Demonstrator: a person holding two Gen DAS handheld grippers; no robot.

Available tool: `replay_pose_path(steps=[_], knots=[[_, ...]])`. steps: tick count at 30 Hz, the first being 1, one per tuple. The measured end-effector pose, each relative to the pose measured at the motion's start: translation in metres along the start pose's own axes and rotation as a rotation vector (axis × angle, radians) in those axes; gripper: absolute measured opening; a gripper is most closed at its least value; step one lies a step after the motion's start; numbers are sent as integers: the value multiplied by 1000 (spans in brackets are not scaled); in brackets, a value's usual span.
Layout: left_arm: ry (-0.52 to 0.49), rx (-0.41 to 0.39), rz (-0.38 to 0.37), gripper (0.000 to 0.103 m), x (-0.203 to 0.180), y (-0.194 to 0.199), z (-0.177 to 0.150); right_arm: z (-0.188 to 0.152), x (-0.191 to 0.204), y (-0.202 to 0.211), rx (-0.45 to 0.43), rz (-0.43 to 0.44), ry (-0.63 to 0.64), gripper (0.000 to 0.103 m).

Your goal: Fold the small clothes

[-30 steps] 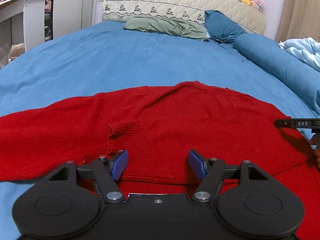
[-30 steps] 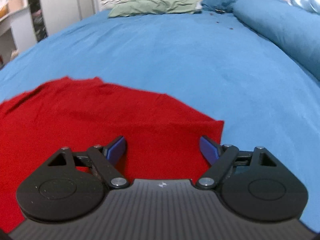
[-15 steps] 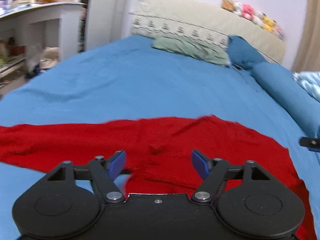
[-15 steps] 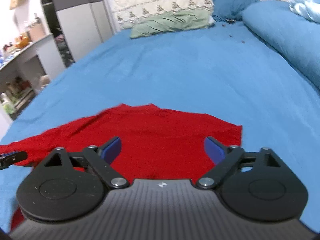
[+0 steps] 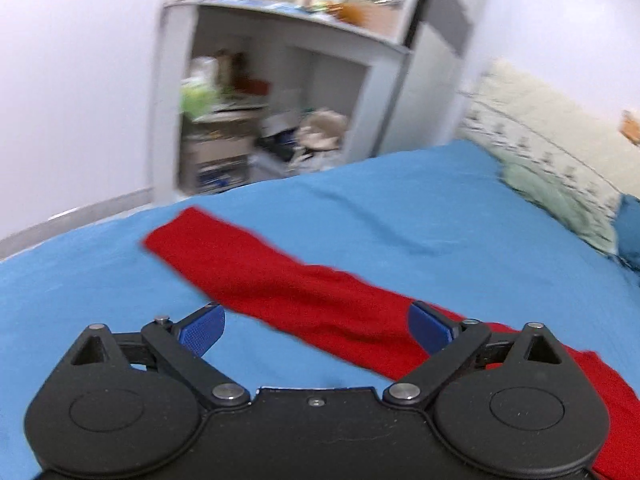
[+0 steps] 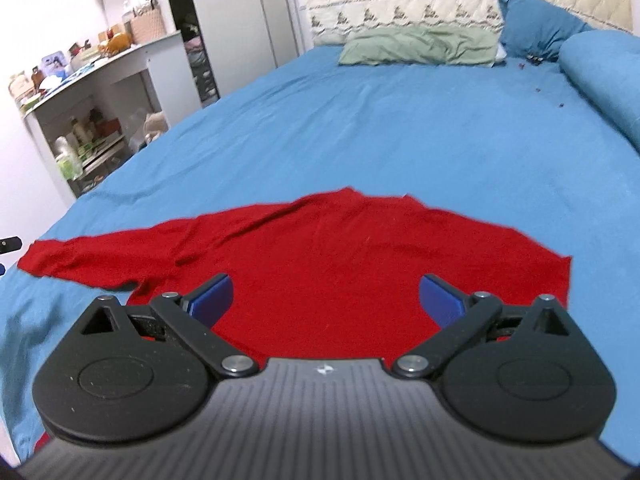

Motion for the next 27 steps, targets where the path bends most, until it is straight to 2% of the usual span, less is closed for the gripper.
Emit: replay_pose_path(steps=[4,7,9,15,16,17,19,20,24,27], knots=[[55,12,50,83,41,-28,0,-10,3,-10,13,-8,31,103],[89,22,62,68,52,-49,-2,-16,1,-16,15,-9,35,103],[114,17,57,63,59,-58,-3,-19,0,-18,16,-8,33,103],[143,-47,61,61,64,-74,11,-28,-2,-24,22,-1,30,103],[149,-51,64,58,65,-77,13,-29,-1,-25,25,-1,32,103],[149,-50,66,52,66,-80,15,-31,0,-26,26,-4,36,103],[148,-37,73,15,66,-86,18,-33,0,-27,27,-12,43,103],[149,-31,69,5,66,-89,19,-34,0,-27,27,-15,43,103],[93,-56,75,4,51,-84,24,-35,-2,-26,19,-28,45,103],[24,-90,33,4,20,-66,34,-35,-4,-24,11,-40,44,103]])
Point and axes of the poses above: each gripper's, at about its wrist camera, not at the fingertips, and y roughly against the way its jaws point, x to its left, z to its top, the point moved 4 cm from there along -y, roughly the way its jaws point, and after that the axes turned 7 degrees about -z, right-handed, at the moved point
